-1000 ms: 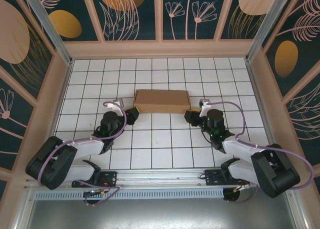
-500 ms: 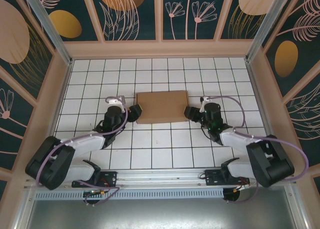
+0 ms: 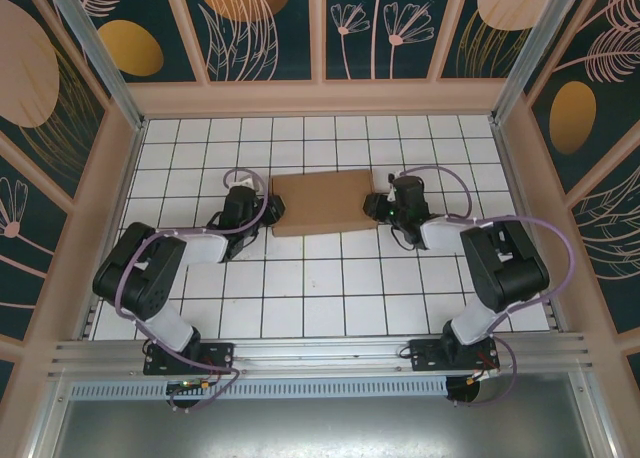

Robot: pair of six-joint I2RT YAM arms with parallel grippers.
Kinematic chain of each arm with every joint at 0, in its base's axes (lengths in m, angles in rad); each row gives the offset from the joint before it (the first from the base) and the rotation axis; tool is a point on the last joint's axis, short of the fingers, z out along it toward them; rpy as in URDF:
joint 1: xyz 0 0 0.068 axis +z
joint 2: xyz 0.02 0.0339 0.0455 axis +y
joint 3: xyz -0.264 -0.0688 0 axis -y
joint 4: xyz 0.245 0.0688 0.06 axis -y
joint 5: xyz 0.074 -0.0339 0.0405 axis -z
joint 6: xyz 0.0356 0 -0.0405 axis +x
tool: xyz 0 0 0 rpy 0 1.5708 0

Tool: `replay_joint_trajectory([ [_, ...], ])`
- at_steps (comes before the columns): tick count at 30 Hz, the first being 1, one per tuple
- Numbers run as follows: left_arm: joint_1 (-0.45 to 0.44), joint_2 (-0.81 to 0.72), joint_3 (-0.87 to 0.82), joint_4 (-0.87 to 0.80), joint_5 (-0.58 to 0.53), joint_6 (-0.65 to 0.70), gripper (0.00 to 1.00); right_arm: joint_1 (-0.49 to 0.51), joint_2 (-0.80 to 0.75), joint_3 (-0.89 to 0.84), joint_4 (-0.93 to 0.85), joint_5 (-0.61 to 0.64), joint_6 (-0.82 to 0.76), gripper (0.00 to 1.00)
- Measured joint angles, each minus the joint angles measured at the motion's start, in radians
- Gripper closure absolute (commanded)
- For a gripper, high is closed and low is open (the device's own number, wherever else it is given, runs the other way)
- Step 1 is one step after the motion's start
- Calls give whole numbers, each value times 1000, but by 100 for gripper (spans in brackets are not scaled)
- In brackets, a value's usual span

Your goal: Fold the paper box

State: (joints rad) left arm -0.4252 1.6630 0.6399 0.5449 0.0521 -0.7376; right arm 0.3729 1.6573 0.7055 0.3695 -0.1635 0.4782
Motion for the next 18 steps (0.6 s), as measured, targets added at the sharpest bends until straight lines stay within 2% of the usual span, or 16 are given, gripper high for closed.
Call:
replay_joint_trajectory([
  [3, 20, 34, 38, -7, 13, 5, 55, -12, 47, 58, -13, -16, -1, 65],
  [12, 39, 107, 133, -29, 27, 56, 38, -23, 108, 140, -39, -29, 0, 62],
  [13, 39, 107, 137, -34, 31, 63, 36, -23, 108, 142, -43, -29, 2, 59],
  [15, 39, 107, 146, -42, 38, 77, 27, -23, 108, 143, -50, -28, 12, 45],
  [17, 39, 103, 157, -56, 37, 92, 14, -23, 105, 143, -71, -20, 20, 29],
  [18, 39, 97, 161, -65, 35, 99, 4, -23, 97, 142, -88, -11, 21, 21],
])
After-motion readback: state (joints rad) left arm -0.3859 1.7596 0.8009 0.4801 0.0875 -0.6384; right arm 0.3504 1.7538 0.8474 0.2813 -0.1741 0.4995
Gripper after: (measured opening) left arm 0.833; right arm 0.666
